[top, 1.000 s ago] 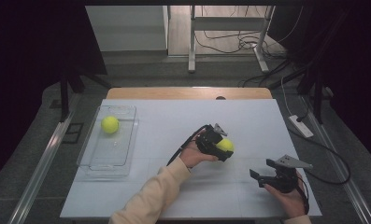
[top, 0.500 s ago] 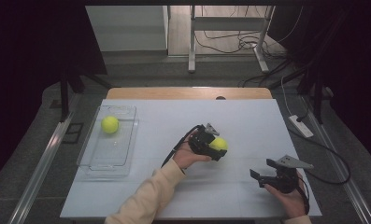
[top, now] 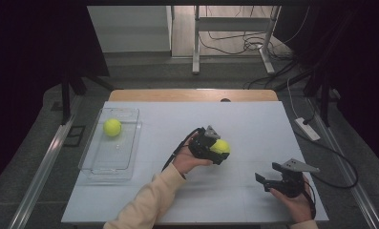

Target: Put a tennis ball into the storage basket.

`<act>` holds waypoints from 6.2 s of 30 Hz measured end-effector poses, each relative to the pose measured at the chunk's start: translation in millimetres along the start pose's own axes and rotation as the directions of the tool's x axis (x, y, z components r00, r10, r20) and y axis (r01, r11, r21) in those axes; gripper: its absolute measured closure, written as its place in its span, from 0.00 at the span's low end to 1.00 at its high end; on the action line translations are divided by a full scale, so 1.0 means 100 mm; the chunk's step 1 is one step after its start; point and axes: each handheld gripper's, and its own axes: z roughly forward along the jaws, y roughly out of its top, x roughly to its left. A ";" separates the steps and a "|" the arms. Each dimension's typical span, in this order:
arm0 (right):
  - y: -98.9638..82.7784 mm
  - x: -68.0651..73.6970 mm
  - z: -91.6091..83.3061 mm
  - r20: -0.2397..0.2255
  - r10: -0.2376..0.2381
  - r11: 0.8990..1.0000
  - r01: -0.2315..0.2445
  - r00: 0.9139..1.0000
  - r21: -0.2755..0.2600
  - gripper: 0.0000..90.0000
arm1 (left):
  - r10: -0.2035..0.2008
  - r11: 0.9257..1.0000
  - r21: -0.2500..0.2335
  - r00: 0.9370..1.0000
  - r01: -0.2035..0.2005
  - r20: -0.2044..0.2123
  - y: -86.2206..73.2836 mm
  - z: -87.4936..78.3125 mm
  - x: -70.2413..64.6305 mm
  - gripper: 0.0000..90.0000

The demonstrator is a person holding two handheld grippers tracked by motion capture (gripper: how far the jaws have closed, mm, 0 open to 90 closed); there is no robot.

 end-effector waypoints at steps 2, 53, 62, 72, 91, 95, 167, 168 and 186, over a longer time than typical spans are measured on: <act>0.00 0.00 0.00 0.000 0.000 1.000 0.000 1.000 -0.001 0.15 | 0.002 1.000 -0.005 1.000 -0.002 -0.005 -0.02 -0.03 0.00 0.30; 0.01 0.02 0.03 -0.001 -0.004 1.000 0.004 1.000 0.004 0.15 | -0.025 0.994 -0.106 0.997 0.017 -0.077 -0.25 -0.59 0.12 0.30; 0.01 0.00 0.03 0.000 -0.004 1.000 0.004 1.000 0.005 0.15 | -0.046 0.990 -0.140 0.994 0.032 -0.100 -0.25 -0.74 0.19 0.30; 0.00 -0.01 0.03 0.004 -0.002 1.000 0.002 1.000 0.008 0.15 | -0.066 0.985 -0.165 0.992 0.047 -0.111 -0.26 -0.84 0.23 0.30; 0.00 -0.01 0.02 0.006 -0.004 1.000 0.004 1.000 0.007 0.15 | -0.101 0.971 -0.228 0.984 0.066 -0.146 -0.26 -1.08 0.32 0.30; 0.00 -0.01 0.02 0.007 -0.004 1.000 0.004 1.000 0.006 0.15 | -0.107 0.969 -0.238 0.983 0.070 -0.149 -0.26 -1.11 0.33 0.30; 0.00 0.01 0.02 0.006 -0.010 1.000 0.010 1.000 0.001 0.15 | -0.243 0.922 -0.359 0.937 0.144 -0.250 -0.44 -1.74 0.67 0.30; 0.00 0.01 0.02 0.006 -0.010 1.000 0.010 1.000 0.001 0.15 | -0.248 0.920 -0.363 0.936 0.146 -0.251 -0.45 -1.76 0.68 0.30; 0.00 0.00 0.02 0.007 -0.010 1.000 0.010 1.000 0.001 0.15 | -0.294 0.908 -0.379 0.914 0.177 -0.279 -0.53 -1.89 0.79 0.30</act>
